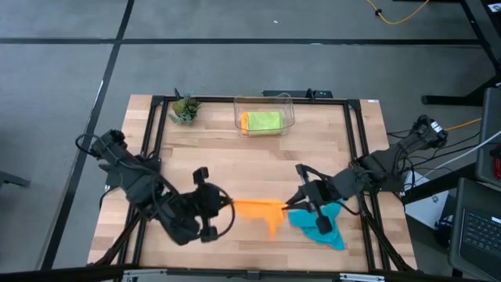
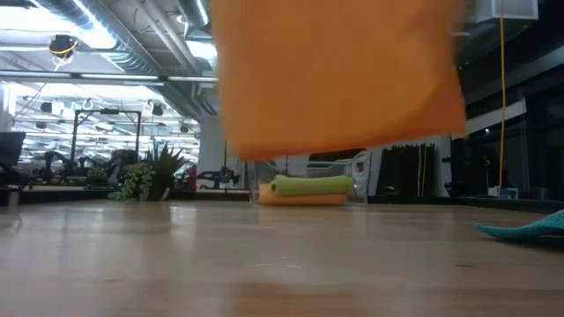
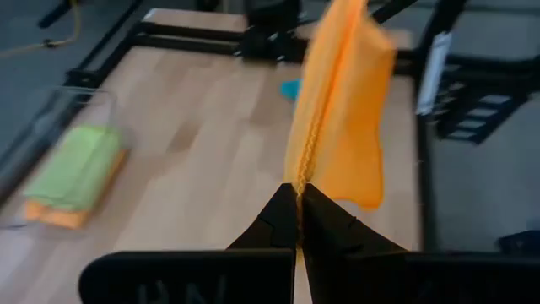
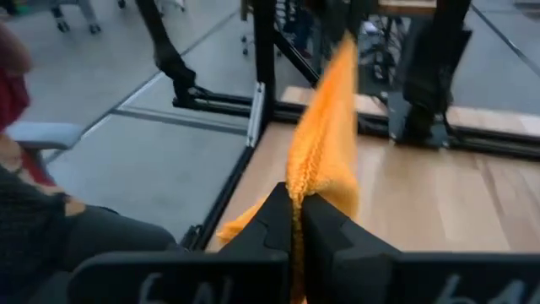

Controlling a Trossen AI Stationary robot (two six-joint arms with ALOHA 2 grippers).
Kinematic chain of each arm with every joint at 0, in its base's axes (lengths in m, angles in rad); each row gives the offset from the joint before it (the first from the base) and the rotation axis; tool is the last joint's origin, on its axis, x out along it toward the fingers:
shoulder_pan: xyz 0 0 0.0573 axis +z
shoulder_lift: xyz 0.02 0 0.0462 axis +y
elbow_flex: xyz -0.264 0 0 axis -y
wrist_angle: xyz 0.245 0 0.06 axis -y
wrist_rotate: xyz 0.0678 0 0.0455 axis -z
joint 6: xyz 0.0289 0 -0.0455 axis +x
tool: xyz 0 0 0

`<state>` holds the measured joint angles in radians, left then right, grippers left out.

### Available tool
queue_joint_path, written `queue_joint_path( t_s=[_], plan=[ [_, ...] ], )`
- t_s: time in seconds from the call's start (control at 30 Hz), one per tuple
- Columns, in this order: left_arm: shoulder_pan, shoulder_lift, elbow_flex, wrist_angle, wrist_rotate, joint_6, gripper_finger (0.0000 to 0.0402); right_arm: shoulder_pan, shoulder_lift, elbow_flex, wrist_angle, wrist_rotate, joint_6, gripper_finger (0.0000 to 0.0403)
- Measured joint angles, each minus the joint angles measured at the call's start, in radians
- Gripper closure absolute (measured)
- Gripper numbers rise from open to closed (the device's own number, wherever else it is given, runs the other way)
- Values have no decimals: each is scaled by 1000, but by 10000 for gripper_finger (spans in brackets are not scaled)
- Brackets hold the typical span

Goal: Fold microfiber towels
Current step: Fold the orange microfiber cloth

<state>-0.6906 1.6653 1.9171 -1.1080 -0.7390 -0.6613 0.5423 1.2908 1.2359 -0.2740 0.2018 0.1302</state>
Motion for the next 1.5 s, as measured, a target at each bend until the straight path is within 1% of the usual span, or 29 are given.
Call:
queue_joint_path(
  t_s=[0.1,0.23,0.4,0.5,0.67,0.83,1.07,1.27,1.4,1.5],
  plan=[
    [-26,0,0,58,-4,-10,401,14,22,2,-27,37,38,398],
    [-46,0,0,110,-4,-15,401,24,67,2,-40,39,72,398],
    [-39,0,0,109,0,-18,401,26,86,2,-49,40,64,398],
    [-15,0,-7,74,7,-18,401,1,91,2,-70,40,44,399],
    [73,1,-106,44,92,-34,401,-92,145,2,-132,41,-7,399],
    [194,1,-248,24,103,-6,401,-212,205,2,-165,41,-102,399],
    [383,1,-410,31,111,102,401,-377,292,2,-183,42,-191,400],
    [495,1,-546,61,129,182,401,-466,417,2,-167,48,-293,400],
    [543,1,-628,112,128,225,401,-504,466,2,-136,149,-389,400],
    [568,1,-675,140,127,227,401,-533,473,2,-127,168,-422,400]
  ],
)
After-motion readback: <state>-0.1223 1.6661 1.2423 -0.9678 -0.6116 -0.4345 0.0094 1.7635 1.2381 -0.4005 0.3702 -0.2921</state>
